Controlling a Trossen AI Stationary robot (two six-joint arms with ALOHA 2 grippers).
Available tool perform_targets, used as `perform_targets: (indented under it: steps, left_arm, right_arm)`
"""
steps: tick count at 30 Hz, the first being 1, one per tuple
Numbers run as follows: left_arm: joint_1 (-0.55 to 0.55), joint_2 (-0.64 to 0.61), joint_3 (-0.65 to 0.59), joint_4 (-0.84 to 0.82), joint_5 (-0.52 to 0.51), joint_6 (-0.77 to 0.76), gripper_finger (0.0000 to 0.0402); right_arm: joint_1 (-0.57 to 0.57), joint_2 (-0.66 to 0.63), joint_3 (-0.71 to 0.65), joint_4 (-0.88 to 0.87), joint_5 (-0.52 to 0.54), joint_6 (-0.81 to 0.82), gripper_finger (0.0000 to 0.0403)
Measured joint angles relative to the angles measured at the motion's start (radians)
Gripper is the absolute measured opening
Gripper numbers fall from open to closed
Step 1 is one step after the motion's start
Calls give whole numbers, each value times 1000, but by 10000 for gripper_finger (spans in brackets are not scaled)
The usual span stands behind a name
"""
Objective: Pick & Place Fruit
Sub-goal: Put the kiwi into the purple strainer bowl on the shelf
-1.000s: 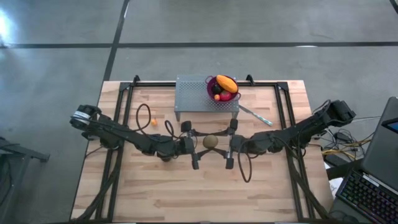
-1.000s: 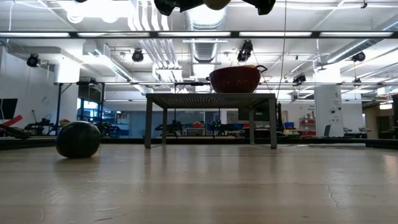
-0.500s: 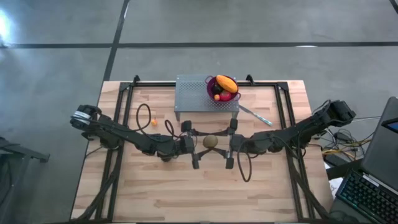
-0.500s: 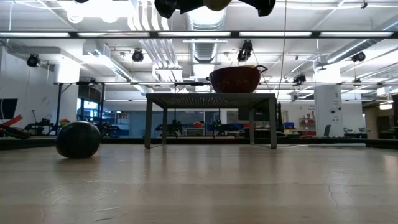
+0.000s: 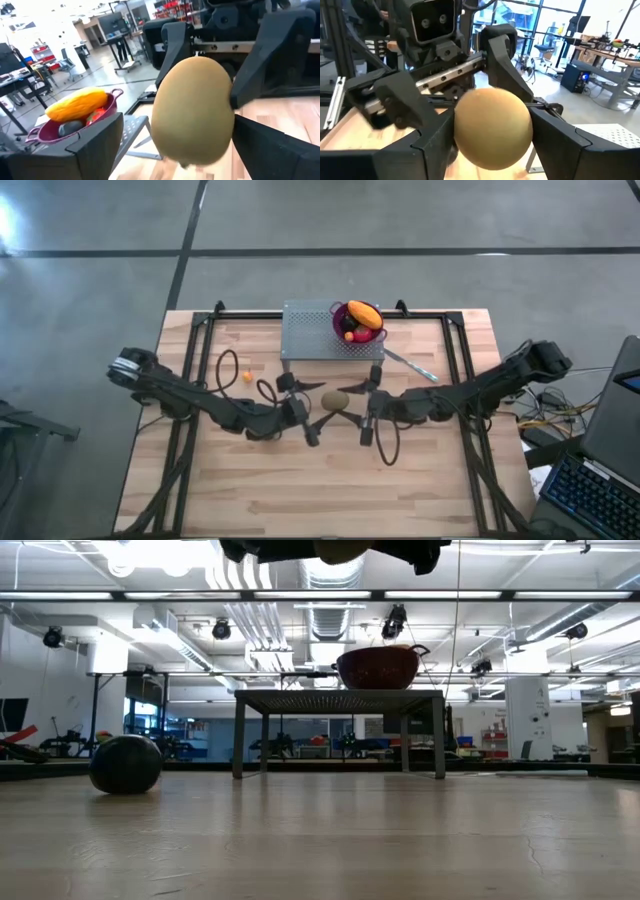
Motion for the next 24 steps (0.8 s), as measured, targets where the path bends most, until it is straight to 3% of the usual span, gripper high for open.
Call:
perform_targets:
  steps: [7, 24]
  left_arm:
    - [-33, -48, 0, -119, -18, -31, 360]
    - [-44, -52, 0, -128, -13, -41, 360]
  right_arm:
    - [-2, -4, -2, -25, -9, 7, 229]
    - [-2, -9, -3, -50, -9, 9, 224]
